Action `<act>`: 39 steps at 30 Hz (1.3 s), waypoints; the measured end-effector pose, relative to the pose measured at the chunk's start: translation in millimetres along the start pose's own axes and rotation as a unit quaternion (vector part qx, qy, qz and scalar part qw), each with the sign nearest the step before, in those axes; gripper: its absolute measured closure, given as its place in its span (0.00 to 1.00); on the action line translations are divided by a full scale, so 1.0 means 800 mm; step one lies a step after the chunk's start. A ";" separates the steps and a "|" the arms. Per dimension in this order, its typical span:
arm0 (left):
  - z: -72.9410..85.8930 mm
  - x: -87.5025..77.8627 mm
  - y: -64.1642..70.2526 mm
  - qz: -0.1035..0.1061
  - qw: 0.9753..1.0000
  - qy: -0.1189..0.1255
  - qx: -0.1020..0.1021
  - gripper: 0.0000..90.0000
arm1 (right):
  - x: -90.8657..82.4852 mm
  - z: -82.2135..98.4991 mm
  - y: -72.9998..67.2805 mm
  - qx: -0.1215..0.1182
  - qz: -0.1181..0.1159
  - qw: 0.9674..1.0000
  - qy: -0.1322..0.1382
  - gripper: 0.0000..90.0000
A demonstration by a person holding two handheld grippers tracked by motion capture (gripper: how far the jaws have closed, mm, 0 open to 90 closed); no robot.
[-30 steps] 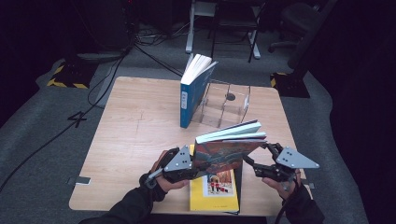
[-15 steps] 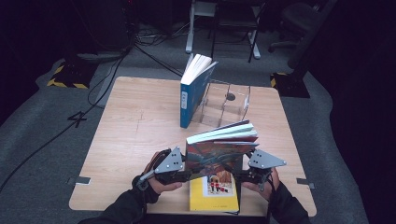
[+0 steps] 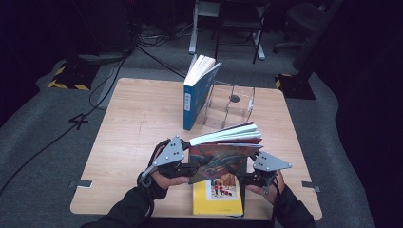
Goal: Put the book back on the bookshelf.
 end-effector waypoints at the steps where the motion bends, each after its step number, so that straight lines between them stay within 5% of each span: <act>1: 0.000 0.000 0.000 0.000 1.000 0.000 0.000 0.51 | 0.000 0.000 0.000 0.000 0.000 1.000 0.000 0.36; 9: -0.023 0.013 0.001 -0.002 1.000 -0.009 0.016 0.48 | 0.000 0.001 0.001 0.002 -0.001 1.000 0.000 0.36; 12: -0.028 0.015 0.004 0.017 0.999 -0.010 0.025 0.67 | -0.001 0.001 0.002 0.004 0.000 1.000 0.000 0.35; 14: -0.031 0.016 0.006 0.009 0.999 -0.015 0.034 0.74 | -0.003 0.001 0.003 0.002 0.000 1.000 0.000 0.35; 25: -0.036 0.020 -0.007 -0.017 1.000 -0.023 0.006 0.80 | -0.032 0.016 0.023 0.016 0.022 1.000 -0.012 0.33; 32: -0.051 0.024 -0.019 -0.065 0.998 -0.019 0.016 0.81 | -0.042 0.028 0.036 0.028 0.023 0.999 -0.024 0.33; 39: -0.067 0.018 -0.058 -0.139 0.990 -0.017 0.014 0.82 | -0.039 0.043 0.045 0.041 0.030 0.998 -0.041 0.33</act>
Point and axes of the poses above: each handheld gripper's, and its own axes: x roughly forward along the jaws, z roughly out of its underside, y roughly to its right, the point moved 3 cm from there along x, roughly forward along the jaws, and after that the axes turned 12 degrees about -x, right-handed, at the moved point
